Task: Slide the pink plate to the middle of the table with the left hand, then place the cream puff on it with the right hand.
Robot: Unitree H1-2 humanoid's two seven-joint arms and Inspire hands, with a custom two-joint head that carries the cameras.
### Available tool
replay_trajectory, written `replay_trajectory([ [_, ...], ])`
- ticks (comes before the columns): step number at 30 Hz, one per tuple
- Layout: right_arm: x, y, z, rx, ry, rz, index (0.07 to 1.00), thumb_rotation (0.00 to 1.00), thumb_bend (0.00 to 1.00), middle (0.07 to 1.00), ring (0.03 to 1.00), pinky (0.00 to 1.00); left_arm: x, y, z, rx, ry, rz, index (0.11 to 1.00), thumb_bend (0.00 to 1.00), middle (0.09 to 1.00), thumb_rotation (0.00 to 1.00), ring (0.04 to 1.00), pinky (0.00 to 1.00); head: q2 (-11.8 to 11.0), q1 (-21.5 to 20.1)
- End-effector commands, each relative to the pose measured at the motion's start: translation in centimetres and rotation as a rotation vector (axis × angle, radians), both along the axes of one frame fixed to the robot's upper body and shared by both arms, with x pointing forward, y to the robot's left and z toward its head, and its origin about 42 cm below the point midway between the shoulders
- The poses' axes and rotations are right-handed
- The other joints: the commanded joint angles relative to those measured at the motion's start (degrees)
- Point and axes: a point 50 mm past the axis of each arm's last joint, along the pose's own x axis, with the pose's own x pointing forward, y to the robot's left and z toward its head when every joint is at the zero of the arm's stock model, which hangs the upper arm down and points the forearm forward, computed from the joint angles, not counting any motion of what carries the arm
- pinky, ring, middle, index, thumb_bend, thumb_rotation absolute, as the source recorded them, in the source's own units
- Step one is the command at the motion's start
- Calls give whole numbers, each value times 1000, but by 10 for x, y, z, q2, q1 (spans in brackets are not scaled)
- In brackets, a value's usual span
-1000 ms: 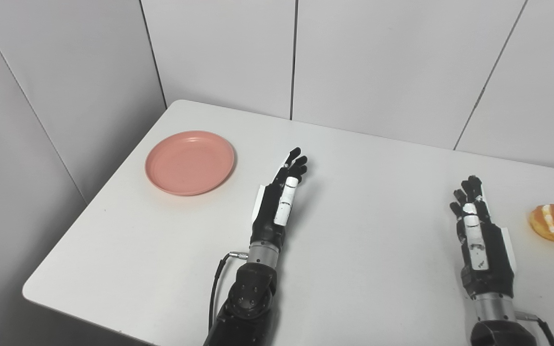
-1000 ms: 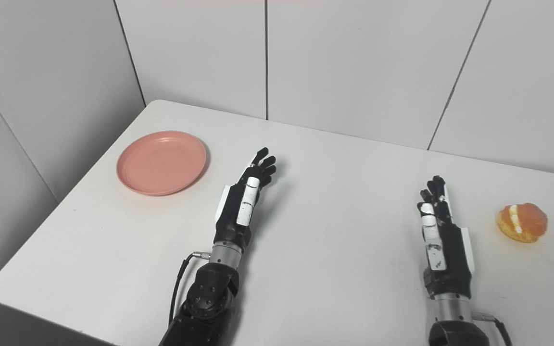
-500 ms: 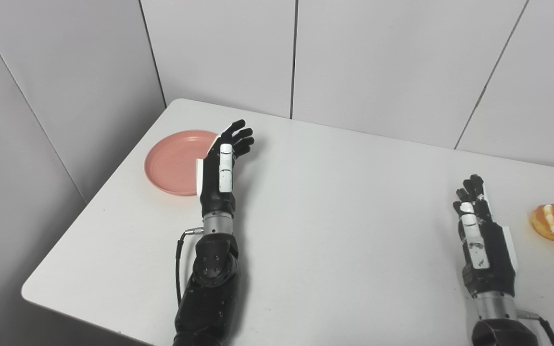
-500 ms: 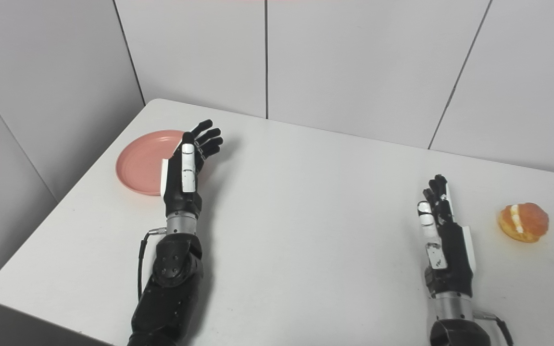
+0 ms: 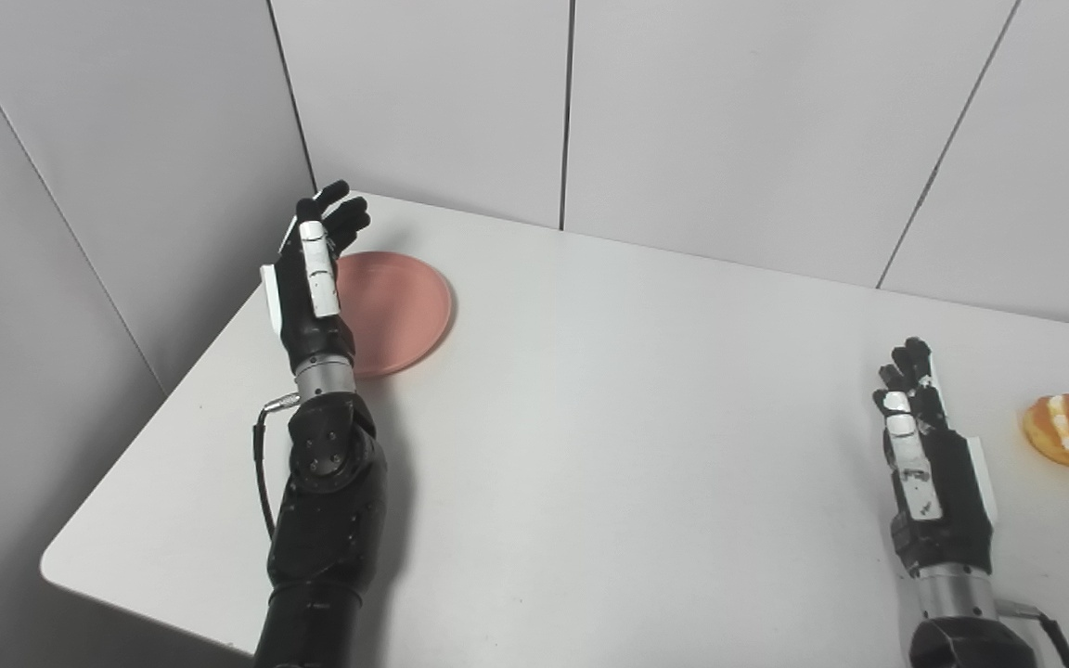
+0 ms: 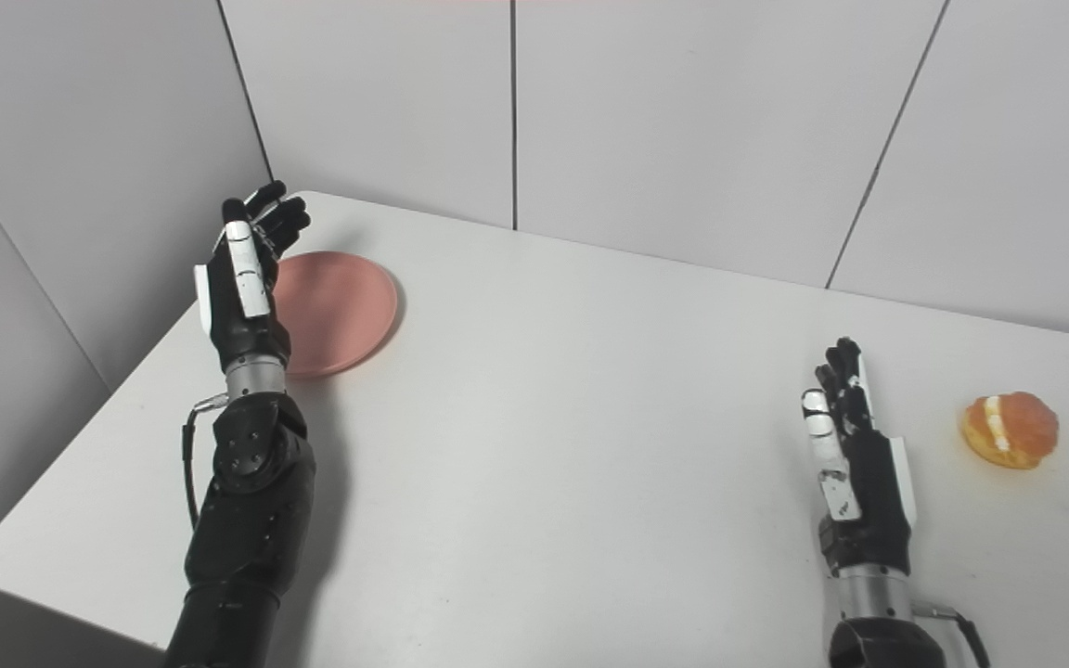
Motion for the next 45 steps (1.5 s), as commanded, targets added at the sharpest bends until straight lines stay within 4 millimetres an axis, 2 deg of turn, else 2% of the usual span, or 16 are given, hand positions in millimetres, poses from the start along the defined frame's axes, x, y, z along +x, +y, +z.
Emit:
replay_trajectory([
  [1, -12, 1, -27, 17, 68, -2, 1000, 811, 645, 1000, 1000, 1000, 11, 10, 27, 31, -71, 24, 662, 767, 670, 1000, 705, 855, 0, 2],
  [3, -11, 0, -28, 21, 70, 2, 1000, 804, 633, 1000, 1000, 1000, 11, 19, 27, 37, -60, 47, 654, 775, 667, 1000, 689, 778, -1, 3],
  [7, -11, 0, -27, 21, 72, -1, 1000, 805, 632, 1000, 1000, 1000, 12, 32, 26, 26, -48, 68, 655, 814, 670, 1000, 712, 862, -2, 4],
  [11, -11, -1, -26, 19, 71, -2, 1000, 808, 635, 1000, 1000, 1000, 11, 48, 23, 54, -33, 120, 679, 798, 695, 1000, 696, 729, -2, 4],
  [20, -11, -2, -28, 25, 64, -6, 999, 810, 659, 1000, 1000, 1000, 11, 70, 13, 32, -1, 197, 672, 814, 672, 1000, 671, 688, -6, 8],
  [25, -12, -3, -28, 27, 67, -19, 994, 813, 622, 1000, 998, 1000, 10, 78, 8, 21, 32, 206, 693, 826, 690, 1000, 698, 759, -9, 10],
  [29, -13, -4, -28, 10, 64, -21, 998, 829, 631, 1000, 999, 1000, 12, 81, 3, 5, 63, 211, 704, 821, 706, 1000, 706, 746, -12, 10],
  [34, -13, -5, -28, 14, 70, -24, 998, 815, 640, 1000, 997, 999, 13, 83, -3, -9, 104, 179, 744, 804, 752, 1000, 761, 872, -12, 10],
  [41, -13, -6, -28, 24, 61, -25, 998, 820, 626, 1000, 995, 999, 16, 81, -14, -35, 134, 128, 763, 768, 775, 1000, 786, 898, -15, 8],
  [45, -15, -6, -28, 24, 56, -31, 998, 809, 579, 1000, 994, 993, 18, 78, -20, -32, 135, 115, 745, 725, 751, 1000, 763, 837, -17, 5],
])
